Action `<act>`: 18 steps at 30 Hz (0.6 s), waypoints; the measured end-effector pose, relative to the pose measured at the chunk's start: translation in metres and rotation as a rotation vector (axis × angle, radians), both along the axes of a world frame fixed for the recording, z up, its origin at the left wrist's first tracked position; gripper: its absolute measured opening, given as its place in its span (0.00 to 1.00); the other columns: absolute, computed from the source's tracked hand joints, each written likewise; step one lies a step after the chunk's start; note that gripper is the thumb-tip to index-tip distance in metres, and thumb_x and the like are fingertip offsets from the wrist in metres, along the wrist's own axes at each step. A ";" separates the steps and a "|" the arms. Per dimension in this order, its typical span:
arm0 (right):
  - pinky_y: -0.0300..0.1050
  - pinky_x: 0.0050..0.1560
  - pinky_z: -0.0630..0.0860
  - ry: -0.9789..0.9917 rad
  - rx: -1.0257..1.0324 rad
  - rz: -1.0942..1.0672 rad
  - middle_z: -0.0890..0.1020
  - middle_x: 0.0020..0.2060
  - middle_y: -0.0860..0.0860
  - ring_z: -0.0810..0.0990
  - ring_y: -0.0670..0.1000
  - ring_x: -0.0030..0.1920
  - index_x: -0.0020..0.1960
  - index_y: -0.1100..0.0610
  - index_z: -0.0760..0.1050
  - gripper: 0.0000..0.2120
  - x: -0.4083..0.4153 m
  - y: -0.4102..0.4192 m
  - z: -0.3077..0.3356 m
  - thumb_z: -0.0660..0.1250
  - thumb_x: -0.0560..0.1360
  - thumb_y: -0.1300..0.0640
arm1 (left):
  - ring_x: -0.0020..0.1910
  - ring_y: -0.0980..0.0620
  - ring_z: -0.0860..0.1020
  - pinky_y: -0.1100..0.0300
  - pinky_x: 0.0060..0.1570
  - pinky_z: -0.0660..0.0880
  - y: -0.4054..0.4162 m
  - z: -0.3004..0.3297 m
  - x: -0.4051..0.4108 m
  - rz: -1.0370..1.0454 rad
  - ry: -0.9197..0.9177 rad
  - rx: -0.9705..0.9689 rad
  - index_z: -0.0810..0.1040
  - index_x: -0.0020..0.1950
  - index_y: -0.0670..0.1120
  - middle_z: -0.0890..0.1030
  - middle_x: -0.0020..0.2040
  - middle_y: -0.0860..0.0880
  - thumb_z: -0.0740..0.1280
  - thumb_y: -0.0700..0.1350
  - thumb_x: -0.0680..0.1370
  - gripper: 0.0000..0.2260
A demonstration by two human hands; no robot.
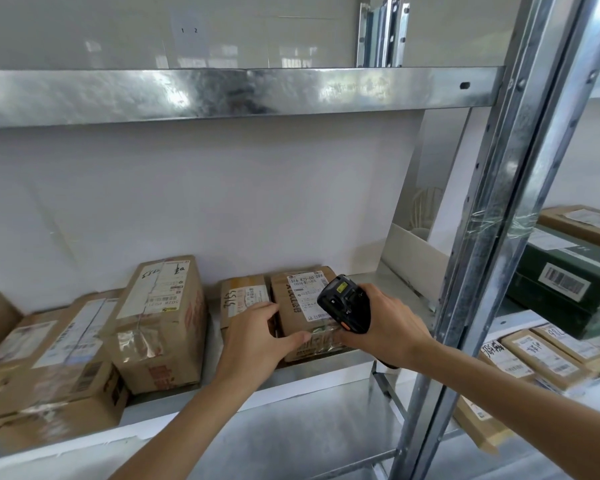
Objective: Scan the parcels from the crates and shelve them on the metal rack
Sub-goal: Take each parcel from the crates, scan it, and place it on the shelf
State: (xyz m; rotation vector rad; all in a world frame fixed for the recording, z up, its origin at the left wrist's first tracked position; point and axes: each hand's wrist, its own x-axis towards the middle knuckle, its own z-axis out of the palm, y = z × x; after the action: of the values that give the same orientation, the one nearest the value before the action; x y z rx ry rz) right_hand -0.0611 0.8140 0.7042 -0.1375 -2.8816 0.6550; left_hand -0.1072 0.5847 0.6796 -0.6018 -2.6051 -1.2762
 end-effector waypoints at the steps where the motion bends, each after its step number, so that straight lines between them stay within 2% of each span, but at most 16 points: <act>1: 0.45 0.44 0.76 0.000 -0.003 0.001 0.78 0.52 0.40 0.78 0.47 0.48 0.71 0.46 0.67 0.36 -0.003 0.000 0.000 0.76 0.69 0.35 | 0.50 0.62 0.80 0.53 0.51 0.80 0.000 0.000 -0.001 0.005 -0.007 0.002 0.84 0.57 0.57 0.84 0.51 0.62 0.72 0.68 0.64 0.26; 7: 0.40 0.37 0.69 0.011 0.004 0.007 0.77 0.50 0.39 0.77 0.46 0.46 0.70 0.45 0.67 0.35 -0.016 -0.001 -0.001 0.75 0.70 0.35 | 0.49 0.62 0.81 0.53 0.48 0.82 0.002 0.002 -0.008 0.052 -0.009 -0.029 0.85 0.58 0.55 0.85 0.50 0.61 0.71 0.67 0.64 0.27; 12: 0.38 0.36 0.67 0.018 0.002 0.020 0.76 0.49 0.39 0.75 0.45 0.47 0.71 0.46 0.66 0.36 -0.021 0.001 -0.003 0.75 0.70 0.35 | 0.51 0.61 0.80 0.52 0.49 0.82 0.005 0.006 -0.008 0.085 -0.020 -0.075 0.85 0.58 0.54 0.84 0.52 0.59 0.76 0.62 0.68 0.22; 15: 0.40 0.40 0.70 0.018 0.007 0.030 0.77 0.52 0.40 0.75 0.46 0.48 0.72 0.46 0.66 0.37 -0.020 0.002 -0.003 0.75 0.70 0.34 | 0.50 0.61 0.80 0.52 0.49 0.81 0.005 0.008 -0.005 0.100 -0.023 -0.077 0.85 0.57 0.55 0.84 0.51 0.60 0.71 0.69 0.65 0.27; 17: 0.43 0.44 0.73 0.018 0.010 0.034 0.79 0.54 0.41 0.76 0.46 0.49 0.72 0.46 0.66 0.38 -0.017 0.004 -0.001 0.75 0.69 0.33 | 0.49 0.64 0.80 0.54 0.50 0.81 0.004 0.014 0.000 0.112 -0.030 -0.075 0.85 0.58 0.56 0.84 0.51 0.63 0.73 0.67 0.66 0.25; 18: 0.45 0.45 0.76 0.017 0.010 0.032 0.79 0.54 0.41 0.77 0.47 0.49 0.71 0.45 0.66 0.38 -0.014 0.006 0.000 0.75 0.69 0.33 | 0.48 0.67 0.79 0.60 0.50 0.80 0.003 0.018 0.004 0.118 -0.031 -0.067 0.85 0.58 0.56 0.83 0.50 0.65 0.76 0.63 0.68 0.21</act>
State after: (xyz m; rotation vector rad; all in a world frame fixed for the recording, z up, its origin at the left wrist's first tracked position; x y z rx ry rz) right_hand -0.0747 0.8196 0.7038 -0.0836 -2.8755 0.6447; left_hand -0.1036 0.5874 0.6980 -0.4346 -2.6734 -1.1762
